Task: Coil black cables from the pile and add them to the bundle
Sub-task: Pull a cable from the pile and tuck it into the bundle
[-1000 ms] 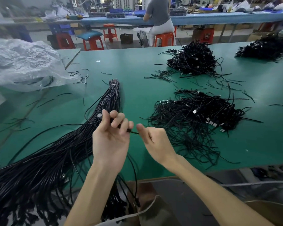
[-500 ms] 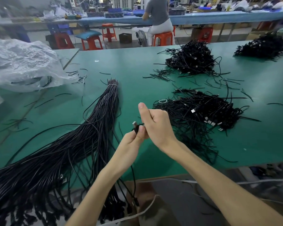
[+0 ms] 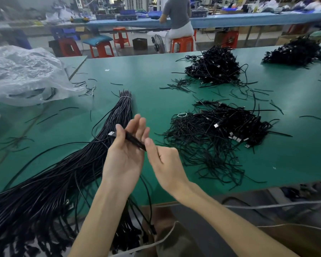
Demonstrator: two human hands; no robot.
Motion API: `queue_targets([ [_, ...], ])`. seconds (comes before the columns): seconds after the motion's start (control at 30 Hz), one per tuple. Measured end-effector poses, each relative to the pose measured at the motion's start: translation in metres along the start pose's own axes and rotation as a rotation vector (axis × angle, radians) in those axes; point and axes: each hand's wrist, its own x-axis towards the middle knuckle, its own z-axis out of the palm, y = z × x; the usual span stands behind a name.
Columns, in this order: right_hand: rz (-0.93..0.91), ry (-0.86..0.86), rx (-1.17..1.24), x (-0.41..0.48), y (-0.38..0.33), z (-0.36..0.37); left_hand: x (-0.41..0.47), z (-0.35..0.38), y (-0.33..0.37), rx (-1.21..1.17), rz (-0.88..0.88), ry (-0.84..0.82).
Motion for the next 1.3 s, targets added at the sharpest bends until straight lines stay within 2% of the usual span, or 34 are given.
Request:
queue_targets([
  [0.1, -0.052, -0.043, -0.085, -0.001, 0.005, -0.007, -0.004, -0.003, 0.008, -0.147, -0.029, 0.000],
  [0.23, -0.096, -0.110, -0.176, 0.002, 0.009, -0.018, -0.008, -0.011, 0.012, -0.214, -0.028, 0.001],
  [0.3, -0.075, -0.161, -0.196, 0.004, 0.008, -0.026, -0.008, -0.013, 0.012, -0.154, -0.048, -0.035],
  [0.4, -0.031, -0.287, -0.362, 0.008, 0.000, -0.036, -0.007, -0.012, 0.011, 0.041, -0.072, -0.056],
  [0.5, -0.070, -0.364, -0.555, 0.010, -0.008, -0.040, -0.005, -0.010, 0.008, 0.173, -0.069, -0.041],
  [0.57, -0.047, -0.392, -0.451, 0.008, -0.011, -0.039, -0.005, -0.009, 0.003, 0.207, -0.068, -0.042],
  [0.73, 0.180, -0.380, 0.212, 0.014, -0.014, -0.034, -0.009, -0.006, -0.011, 0.299, -0.007, -0.140],
  [0.8, 0.252, -0.320, 0.363, 0.017, -0.012, -0.036, -0.010, -0.005, -0.010, 0.318, -0.023, -0.167],
  [0.9, 0.270, -0.242, 0.317, 0.019, -0.007, -0.040, -0.010, -0.006, -0.002, 0.387, -0.077, -0.214],
  [1.03, 0.206, -0.145, 0.243, 0.014, -0.005, -0.038, -0.010, -0.004, 0.018, 0.667, -0.102, -0.350],
  [1.1, 0.176, -0.125, 0.242, 0.013, -0.004, -0.036, -0.010, -0.003, 0.027, 0.800, -0.098, -0.355],
  [1.2, 0.160, -0.031, 0.179, 0.010, -0.004, -0.035, -0.015, -0.002, 0.033, 1.099, 0.060, -0.255],
  [1.27, 0.090, -0.032, 0.113, 0.006, -0.006, -0.032, -0.019, 0.000, 0.030, 1.300, 0.203, -0.204],
  [1.3, 0.053, -0.038, 0.099, 0.004, -0.007, -0.030, -0.020, 0.001, 0.027, 1.328, 0.246, -0.172],
])
